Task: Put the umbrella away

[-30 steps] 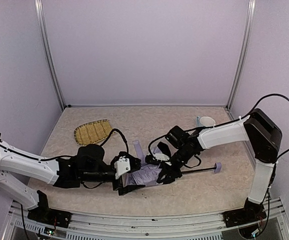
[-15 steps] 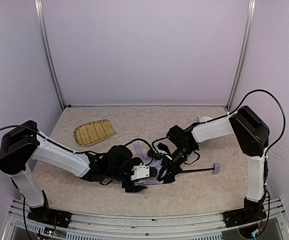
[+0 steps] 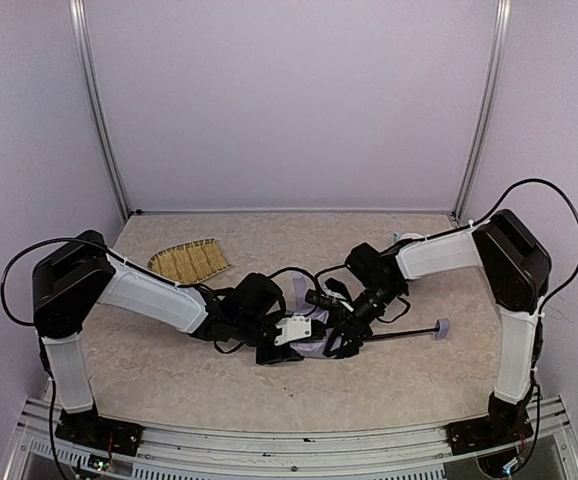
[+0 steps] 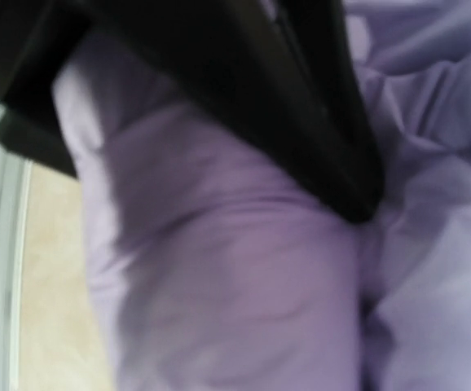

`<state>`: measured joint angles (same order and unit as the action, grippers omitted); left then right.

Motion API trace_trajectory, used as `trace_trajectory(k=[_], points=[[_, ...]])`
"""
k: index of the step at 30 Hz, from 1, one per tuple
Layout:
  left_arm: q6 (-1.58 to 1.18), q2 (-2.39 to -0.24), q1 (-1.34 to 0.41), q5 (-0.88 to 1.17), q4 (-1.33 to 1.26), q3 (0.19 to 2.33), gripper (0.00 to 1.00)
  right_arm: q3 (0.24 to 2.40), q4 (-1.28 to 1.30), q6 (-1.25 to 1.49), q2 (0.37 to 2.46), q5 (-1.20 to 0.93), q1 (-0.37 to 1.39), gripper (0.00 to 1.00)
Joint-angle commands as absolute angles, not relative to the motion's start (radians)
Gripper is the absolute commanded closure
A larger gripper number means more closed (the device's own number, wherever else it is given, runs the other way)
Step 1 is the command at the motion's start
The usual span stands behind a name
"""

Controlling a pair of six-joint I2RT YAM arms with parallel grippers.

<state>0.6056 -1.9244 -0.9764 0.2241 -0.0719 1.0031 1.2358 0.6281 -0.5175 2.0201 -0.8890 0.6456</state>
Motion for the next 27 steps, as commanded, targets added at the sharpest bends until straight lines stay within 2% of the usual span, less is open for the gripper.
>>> trace_trajectory(k=[1,5,7,13,16,20,27], points=[[0.521,-1.998,-0.960,0.315,0.162,1.002,0.68,1.157,0.517,-0.431,1.935,-0.656,0.638,0.34],[0.479,-2.020,-0.946,0.382,0.231,1.044,0.73,1.085,0.396,-0.403,1.795,-0.539,0.638,0.24],[0.458,-2.039,-0.939,0.416,0.266,1.069,0.74,1.018,0.313,-0.405,1.690,-0.504,0.638,0.23],[0.428,-2.114,-0.910,0.526,0.400,1.155,0.76,0.696,0.009,-0.521,1.322,-0.406,0.701,0.15],[0.418,-2.161,-0.890,0.556,0.489,1.206,0.79,0.563,-0.141,-0.588,1.211,-0.333,0.750,0.13],[0.418,-2.196,-0.860,0.630,0.560,1.231,0.79,0.542,-0.187,-0.665,1.238,-0.213,0.830,0.12],[0.430,-2.230,-0.836,0.714,0.618,1.271,0.79,0.653,-0.187,-0.789,1.472,-0.057,0.928,0.12]])
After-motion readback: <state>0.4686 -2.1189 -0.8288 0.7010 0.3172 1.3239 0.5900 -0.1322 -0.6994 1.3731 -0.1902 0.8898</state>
